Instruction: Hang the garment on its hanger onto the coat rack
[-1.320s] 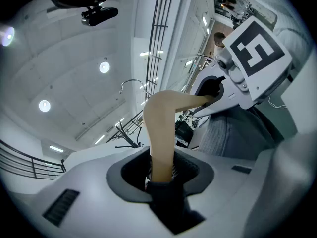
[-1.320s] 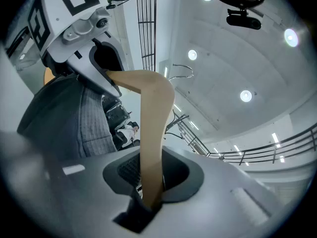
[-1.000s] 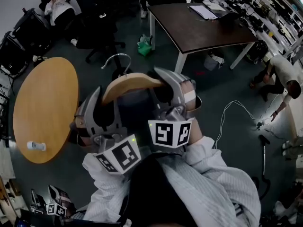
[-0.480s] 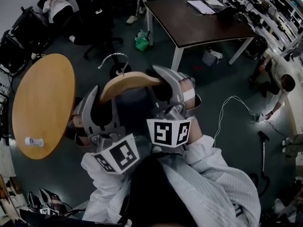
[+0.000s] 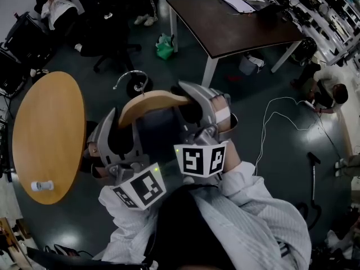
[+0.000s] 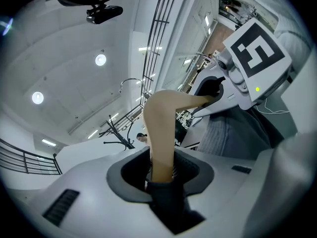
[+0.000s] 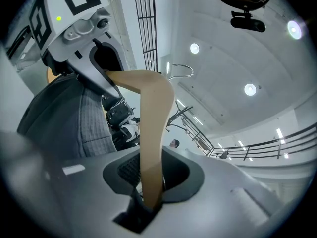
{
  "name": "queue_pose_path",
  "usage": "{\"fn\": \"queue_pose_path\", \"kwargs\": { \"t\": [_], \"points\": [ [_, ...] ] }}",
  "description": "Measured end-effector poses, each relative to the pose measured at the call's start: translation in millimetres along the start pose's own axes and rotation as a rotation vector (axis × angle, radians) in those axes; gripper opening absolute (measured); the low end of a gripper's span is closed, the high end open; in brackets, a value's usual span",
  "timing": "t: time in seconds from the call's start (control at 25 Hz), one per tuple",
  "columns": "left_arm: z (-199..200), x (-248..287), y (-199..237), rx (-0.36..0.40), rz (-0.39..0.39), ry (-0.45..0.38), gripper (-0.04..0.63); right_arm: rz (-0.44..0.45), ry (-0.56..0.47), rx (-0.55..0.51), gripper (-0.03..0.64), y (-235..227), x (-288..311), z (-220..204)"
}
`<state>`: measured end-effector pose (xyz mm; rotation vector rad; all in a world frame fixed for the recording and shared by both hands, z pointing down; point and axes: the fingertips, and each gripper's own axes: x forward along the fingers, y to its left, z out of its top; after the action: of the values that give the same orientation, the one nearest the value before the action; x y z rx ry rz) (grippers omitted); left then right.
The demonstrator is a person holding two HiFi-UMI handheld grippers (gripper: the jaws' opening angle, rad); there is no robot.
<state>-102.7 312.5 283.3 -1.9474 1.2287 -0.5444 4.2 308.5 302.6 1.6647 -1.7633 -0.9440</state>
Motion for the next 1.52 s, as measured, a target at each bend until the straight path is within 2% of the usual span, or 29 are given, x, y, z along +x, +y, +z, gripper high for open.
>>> {"fn": "queue_pose_path", "kwargs": {
  "t": [0.44,0.68,1.0,1.52],
  "points": [
    [-42.1,128.3,31.8,-0.009,-0.011,-0.060,0.118,-0.048,0.022,-0.023,0.075,-10.5,132.0,-21.5],
    [-54.9,188.7,34.3,-0.004,-0.012,-0.047,0.118,-0.034,0.021,-0.009,0.077,-16.8,190.7,-45.3],
    [-80.1,285.2,41.5,0.004,0.040,0.024,0.118,0.026,-0.049,0.003,0.077,-23.6,293.8,-79.6],
    [-76.9,446.3,79.2,0.013,0.233,0.196,0.118,0.155,-0.270,0.002,0.077,-84.0,469.7,-114.2]
  ]
}}
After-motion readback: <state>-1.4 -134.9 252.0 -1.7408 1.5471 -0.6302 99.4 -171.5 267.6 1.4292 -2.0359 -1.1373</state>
